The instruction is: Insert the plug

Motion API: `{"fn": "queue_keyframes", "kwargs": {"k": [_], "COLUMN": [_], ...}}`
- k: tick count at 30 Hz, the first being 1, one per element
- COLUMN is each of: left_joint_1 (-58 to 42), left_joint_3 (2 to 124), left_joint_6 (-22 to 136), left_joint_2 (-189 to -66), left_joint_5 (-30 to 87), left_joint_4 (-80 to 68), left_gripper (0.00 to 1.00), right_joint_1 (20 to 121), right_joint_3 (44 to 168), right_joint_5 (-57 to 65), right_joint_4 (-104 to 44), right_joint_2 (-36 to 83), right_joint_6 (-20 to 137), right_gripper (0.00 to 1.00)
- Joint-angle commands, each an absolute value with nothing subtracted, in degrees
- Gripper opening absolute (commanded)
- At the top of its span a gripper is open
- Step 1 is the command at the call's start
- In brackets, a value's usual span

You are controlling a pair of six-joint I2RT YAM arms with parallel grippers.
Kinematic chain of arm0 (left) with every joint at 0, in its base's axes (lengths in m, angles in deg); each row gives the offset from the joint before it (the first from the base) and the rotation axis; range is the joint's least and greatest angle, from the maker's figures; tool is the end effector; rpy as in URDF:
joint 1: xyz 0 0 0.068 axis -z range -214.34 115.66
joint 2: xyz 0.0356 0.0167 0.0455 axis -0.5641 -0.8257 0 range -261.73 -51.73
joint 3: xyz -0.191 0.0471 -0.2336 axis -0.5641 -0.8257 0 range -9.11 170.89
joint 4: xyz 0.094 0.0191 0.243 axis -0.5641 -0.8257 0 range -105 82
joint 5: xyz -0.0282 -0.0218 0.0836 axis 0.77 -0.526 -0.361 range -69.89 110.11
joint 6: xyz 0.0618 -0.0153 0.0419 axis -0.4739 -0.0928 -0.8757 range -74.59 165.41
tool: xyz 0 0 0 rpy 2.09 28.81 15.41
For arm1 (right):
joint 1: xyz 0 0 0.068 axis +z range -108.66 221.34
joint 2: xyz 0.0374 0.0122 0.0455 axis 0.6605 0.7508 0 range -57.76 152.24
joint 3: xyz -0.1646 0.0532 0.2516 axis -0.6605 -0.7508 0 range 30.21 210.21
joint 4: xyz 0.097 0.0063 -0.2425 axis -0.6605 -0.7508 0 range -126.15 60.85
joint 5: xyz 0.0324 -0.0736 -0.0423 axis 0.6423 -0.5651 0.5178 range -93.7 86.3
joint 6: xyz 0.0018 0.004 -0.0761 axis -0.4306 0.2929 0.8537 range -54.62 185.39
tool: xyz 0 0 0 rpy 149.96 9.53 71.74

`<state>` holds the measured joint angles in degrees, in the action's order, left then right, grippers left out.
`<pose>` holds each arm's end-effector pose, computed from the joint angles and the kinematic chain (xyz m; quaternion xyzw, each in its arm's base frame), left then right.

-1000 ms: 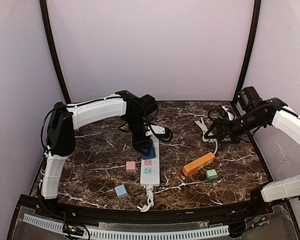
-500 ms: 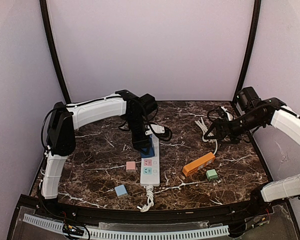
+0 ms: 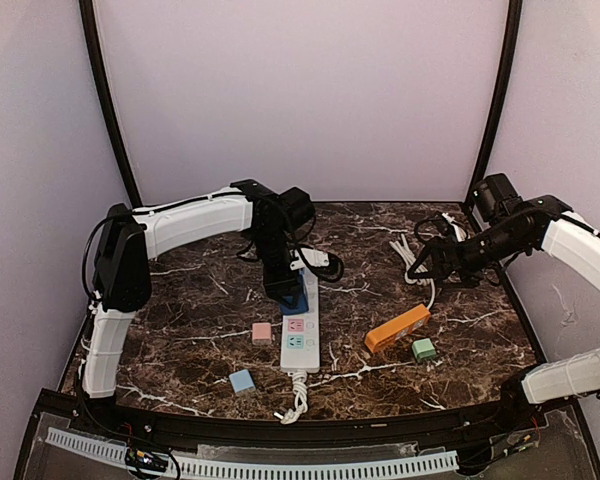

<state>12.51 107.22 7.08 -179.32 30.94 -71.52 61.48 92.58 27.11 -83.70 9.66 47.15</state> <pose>0.3257 -0.3653 0.2277 0.6770 0.7180 -0.1030 0.1245 0.1955 0.1070 0.3148 -0.0851 0.9291 0.3252 0.1546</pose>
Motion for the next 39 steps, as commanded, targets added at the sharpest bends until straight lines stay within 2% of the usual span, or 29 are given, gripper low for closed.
{"fn": "queue_keyframes", "kwargs": {"k": [1,39], "left_joint_1": [13.2,15.7], "left_joint_3": [107.6,102.0], "left_joint_6": [6.9,2.7], "left_joint_2": [-179.3,-178.0], "left_joint_5": [30.7,24.7], "left_joint_4": [-72.4,-75.9], "left_gripper": [0.01,0.01], "right_joint_1": [61.4,61.4], "right_joint_3": [92.4,91.6], "right_joint_5": [27.1,28.1], "right_joint_4": [-83.8,-83.6], "right_joint_2": [9.8,9.4], "right_joint_6": [47.7,47.7], "right_gripper": [0.99,0.99]}}
